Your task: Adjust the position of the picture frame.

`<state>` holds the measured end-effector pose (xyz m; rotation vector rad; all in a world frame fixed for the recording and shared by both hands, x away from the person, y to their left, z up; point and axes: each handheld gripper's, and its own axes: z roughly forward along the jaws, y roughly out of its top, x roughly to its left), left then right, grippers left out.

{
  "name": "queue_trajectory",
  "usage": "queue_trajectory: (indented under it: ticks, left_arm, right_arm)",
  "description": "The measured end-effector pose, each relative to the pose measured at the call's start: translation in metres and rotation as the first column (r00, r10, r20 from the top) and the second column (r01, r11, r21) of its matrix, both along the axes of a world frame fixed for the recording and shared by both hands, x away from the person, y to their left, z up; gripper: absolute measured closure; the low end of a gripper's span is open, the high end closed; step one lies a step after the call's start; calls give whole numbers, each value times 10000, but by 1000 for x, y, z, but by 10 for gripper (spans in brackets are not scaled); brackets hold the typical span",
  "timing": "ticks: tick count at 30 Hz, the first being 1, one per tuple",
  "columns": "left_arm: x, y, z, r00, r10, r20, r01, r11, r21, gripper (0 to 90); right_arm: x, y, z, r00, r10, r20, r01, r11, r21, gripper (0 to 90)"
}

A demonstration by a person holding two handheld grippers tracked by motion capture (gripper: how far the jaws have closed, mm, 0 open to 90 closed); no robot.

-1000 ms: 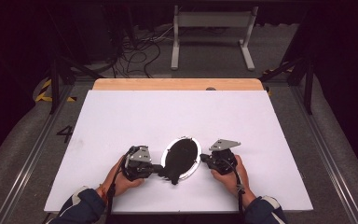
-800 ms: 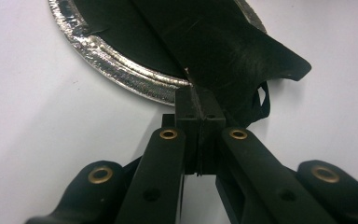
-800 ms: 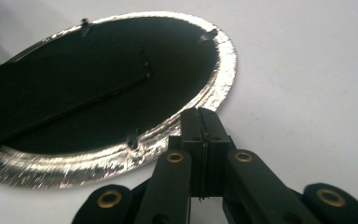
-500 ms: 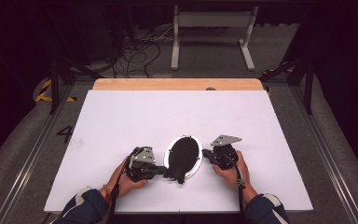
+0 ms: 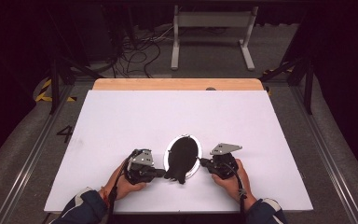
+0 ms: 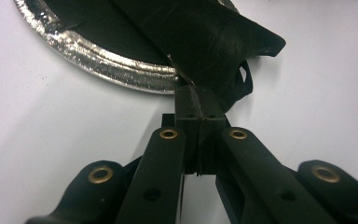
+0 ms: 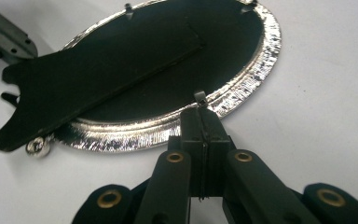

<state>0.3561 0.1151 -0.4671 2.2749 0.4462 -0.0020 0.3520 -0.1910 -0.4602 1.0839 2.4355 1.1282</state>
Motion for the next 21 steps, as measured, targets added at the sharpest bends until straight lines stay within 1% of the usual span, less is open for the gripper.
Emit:
queue_trajectory:
  ticks: [1,5,8,9,12,14,16,21]
  left_arm:
    - [-1,-2,0,10000,74,55,-74,10000,-27,900]
    - [0,-5,-1,9999,73,134,-73,10000,-8,900]
    - [1,-8,0,9999,77,149,-78,10000,57,900]
    - [2,-10,1,9996,54,267,-58,9999,137,900]
    - [4,-14,1,9996,76,258,-80,9998,165,900]
    - [6,-17,1,9997,62,228,-64,9999,116,900]
    - [8,-19,1,9997,93,216,-94,9999,63,900]
    - [12,-26,1,9997,102,232,-104,9999,98,900]
  right_arm:
    - [2,1,0,10000,-68,19,68,10000,15,900]
    - [8,6,0,9996,-197,214,199,9997,-106,900]
    - [11,5,-1,9996,-202,193,203,9998,-28,900]
    - [13,5,0,9992,-316,225,318,9995,-75,900]
    - [16,3,0,9987,-459,239,462,9989,-122,900]
    - [19,2,0,9983,-550,193,551,9985,-52,900]
    - [22,0,0,9978,-609,262,611,9981,-69,900]
    - [28,-3,0,9968,-741,285,743,9972,-66,900]
